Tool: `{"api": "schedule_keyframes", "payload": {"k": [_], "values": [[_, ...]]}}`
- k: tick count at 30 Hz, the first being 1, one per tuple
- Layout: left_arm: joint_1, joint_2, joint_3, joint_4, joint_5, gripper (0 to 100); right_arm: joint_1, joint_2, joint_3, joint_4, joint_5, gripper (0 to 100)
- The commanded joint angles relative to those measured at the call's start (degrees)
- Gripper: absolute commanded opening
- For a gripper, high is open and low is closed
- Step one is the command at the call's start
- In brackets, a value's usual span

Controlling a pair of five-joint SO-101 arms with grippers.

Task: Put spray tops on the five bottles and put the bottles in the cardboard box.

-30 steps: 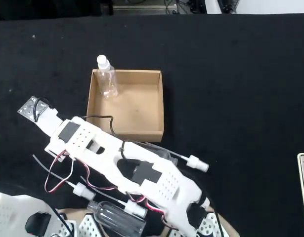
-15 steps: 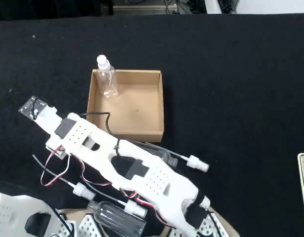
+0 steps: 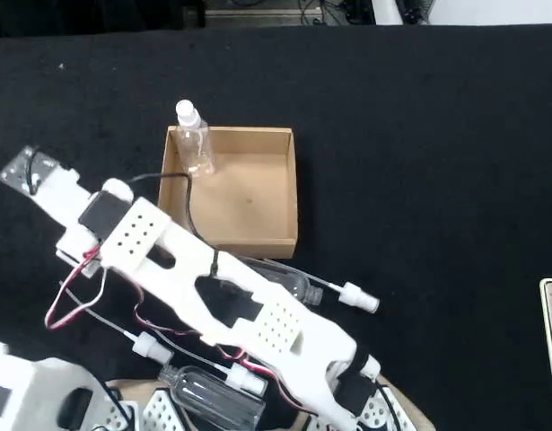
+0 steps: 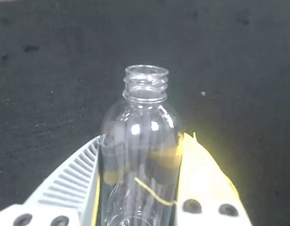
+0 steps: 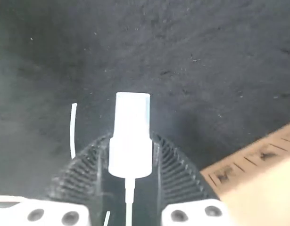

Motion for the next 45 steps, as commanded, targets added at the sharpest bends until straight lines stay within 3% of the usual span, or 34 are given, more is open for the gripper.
{"api": "schedule_keyframes", "payload": {"k": [1,6,13,18,25,34,45], "values": [[2.5,-10.5,3.8,0.4,-0.3,3,-0.6,-3.3,-14.5,8.5,0.2,1.0],[7.2,-20.7,12.2,0.3,-0.1,3,1.1,-3.4,-27.1,11.7,0.2,1.0],[11.4,-31.6,23.7,-5.5,0.0,3,2.5,-4.9,-25.9,11.9,0.1,1.0],[11.4,-37.4,34.3,-12.7,-0.3,3,2.9,-14.0,-16.0,11.9,0.0,1.0],[15.3,-44.6,39.8,-12.1,0.1,3,2.8,-37.7,4.3,11.5,0.2,1.0],[27.9,-62.4,40.7,-3.5,0.2,3,9.1,-61.3,12.3,6.6,0.6,1.1],[49.0,-87.6,52.8,-3.0,0.0,3,9.8,-67.9,12.8,0.4,0.6,1.1]]}}
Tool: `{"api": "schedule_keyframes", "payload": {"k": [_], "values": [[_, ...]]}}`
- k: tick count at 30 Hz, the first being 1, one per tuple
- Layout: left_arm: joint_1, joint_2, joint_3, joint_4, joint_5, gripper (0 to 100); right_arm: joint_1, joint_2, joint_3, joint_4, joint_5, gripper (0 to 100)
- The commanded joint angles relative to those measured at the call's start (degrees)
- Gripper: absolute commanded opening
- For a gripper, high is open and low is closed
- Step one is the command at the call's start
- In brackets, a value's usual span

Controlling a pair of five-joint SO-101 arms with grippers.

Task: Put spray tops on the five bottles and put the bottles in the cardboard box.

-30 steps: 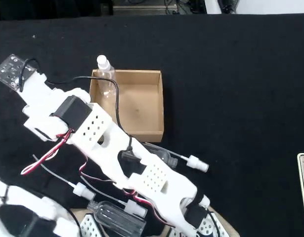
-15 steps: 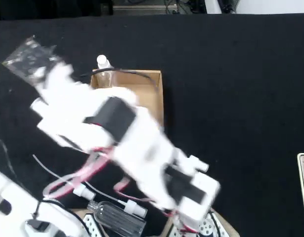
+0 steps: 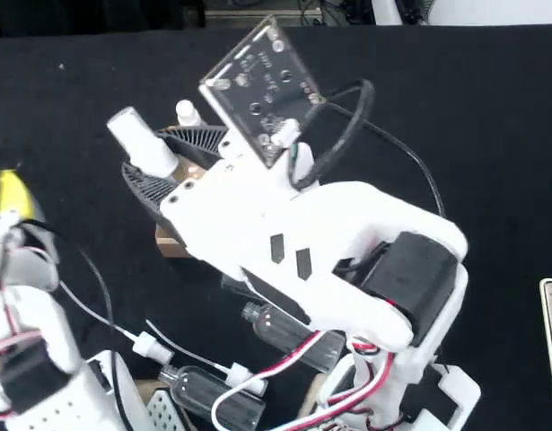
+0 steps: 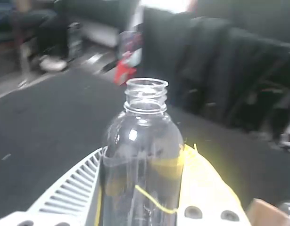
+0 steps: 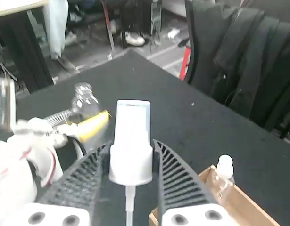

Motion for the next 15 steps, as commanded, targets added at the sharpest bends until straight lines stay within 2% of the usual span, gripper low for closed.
{"api": "schedule_keyframes", "payload": {"k": [1,6,15], "values": [[5.6,-7.0,3.1,-0.2,0.0,3,1.1,-5.6,-1.0,-1.8,0.6,1.1],[9.9,-14.9,8.2,-0.2,0.1,3,3.9,-11.1,2.0,-1.3,0.6,1.1],[18.2,-15.0,11.6,-0.2,0.1,3,4.5,-16.1,17.6,-12.5,0.4,1.1]]}}
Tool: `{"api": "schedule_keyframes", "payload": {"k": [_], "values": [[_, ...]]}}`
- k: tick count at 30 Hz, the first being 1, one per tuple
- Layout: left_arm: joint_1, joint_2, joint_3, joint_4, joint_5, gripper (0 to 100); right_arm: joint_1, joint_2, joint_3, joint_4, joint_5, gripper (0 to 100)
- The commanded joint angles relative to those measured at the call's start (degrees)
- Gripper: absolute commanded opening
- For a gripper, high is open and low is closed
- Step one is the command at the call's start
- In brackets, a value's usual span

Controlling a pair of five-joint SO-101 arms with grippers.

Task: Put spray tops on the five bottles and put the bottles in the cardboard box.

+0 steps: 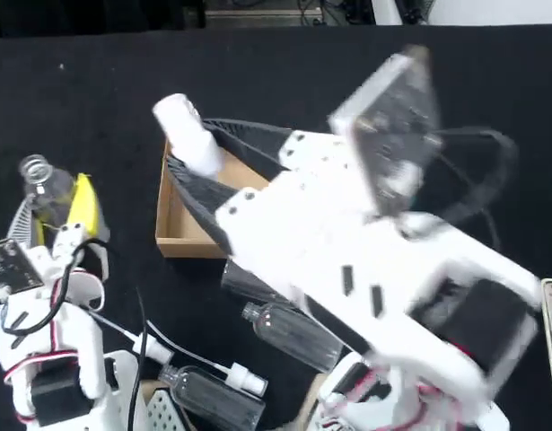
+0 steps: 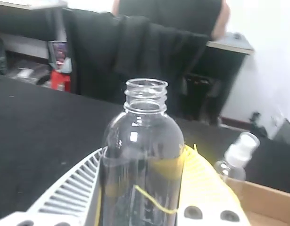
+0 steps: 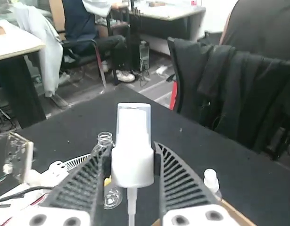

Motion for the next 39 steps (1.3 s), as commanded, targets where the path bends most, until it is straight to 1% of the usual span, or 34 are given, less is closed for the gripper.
{"api": "schedule_keyframes", "payload": {"k": [1,5,12,13,14,16,21,25,28,35,37,39], "values": [[3.6,-0.4,0.0,-0.2,0.1,3,0.8,-4.5,6.0,-6.2,0.5,1.1],[7.3,-0.4,0.9,-0.2,0.1,3,0.8,-9.9,16.5,-14.7,0.6,1.1],[11.1,-0.4,4.3,-0.3,0.1,3,0.8,-17.5,37.1,-35.6,0.3,1.1],[11.7,-0.4,4.7,-1.3,0.1,3,0.8,-18.5,39.4,-38.5,0.3,1.1],[11.9,-0.4,5.3,-3.7,0.1,3,1.0,-19.6,41.5,-41.1,0.3,1.1],[11.8,-0.4,7.6,-11.3,0.1,3,1.0,-21.9,45.7,-46.2,0.3,1.1],[12.2,-0.4,20.1,-29.3,0.1,3,1.1,-26.5,54.8,-58.5,0.3,1.1],[12.2,-0.4,25.5,-38.6,-0.2,3,1.1,-28.2,59.9,-66.7,0.3,1.1],[13.1,-0.4,26.5,-39.6,0.2,3,1.1,-28.4,61.9,-69.9,0.3,1.1],[25.6,-0.2,29.1,-39.2,0.1,3,1.1,-28.4,62.8,-72.2,0.6,1.2],[27.7,-0.4,29.1,-39.2,0.1,3,1.1,-28.0,62.8,-73.9,0.6,1.2],[28.3,-0.4,29.1,-39.5,0.1,3,1.1,-27.9,63.9,-76.1,0.7,1.2]]}}
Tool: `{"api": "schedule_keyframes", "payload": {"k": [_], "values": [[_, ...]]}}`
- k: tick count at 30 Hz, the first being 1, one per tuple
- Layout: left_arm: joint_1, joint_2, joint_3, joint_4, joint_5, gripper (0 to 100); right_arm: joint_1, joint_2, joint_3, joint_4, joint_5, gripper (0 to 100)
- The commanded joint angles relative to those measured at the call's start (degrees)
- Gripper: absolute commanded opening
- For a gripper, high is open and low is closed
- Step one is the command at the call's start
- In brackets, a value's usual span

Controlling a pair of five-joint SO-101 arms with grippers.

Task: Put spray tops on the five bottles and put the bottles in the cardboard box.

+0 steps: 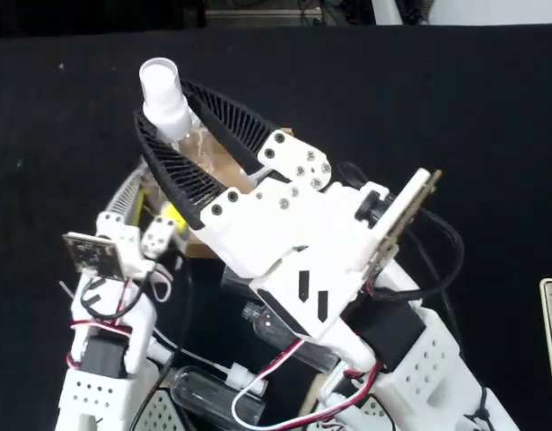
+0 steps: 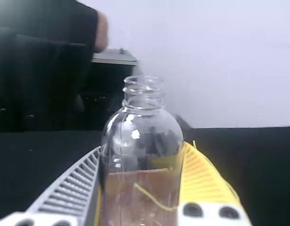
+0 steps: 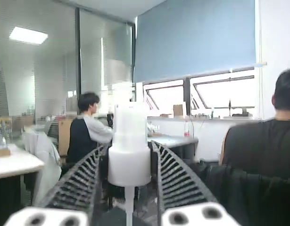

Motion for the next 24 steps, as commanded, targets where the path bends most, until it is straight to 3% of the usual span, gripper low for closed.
{"api": "schedule_keyframes", "payload": {"k": [1,10,15,24], "values": [[1.9,-0.5,1.5,-1.6,0.1,3,1.0,-1.1,1.6,-5.6,0.8,1.2],[2.2,-0.5,1.5,-1.6,0.1,3,1.0,-1.1,14.6,-32.4,0.8,1.1],[3.3,-0.5,1.5,-1.6,0.1,3,1.1,0.5,14.7,-33.1,0.8,1.1],[8.8,-0.5,1.5,-1.7,-0.4,3,9.0,11.6,8.8,-33.3,0.4,1.1]]}}
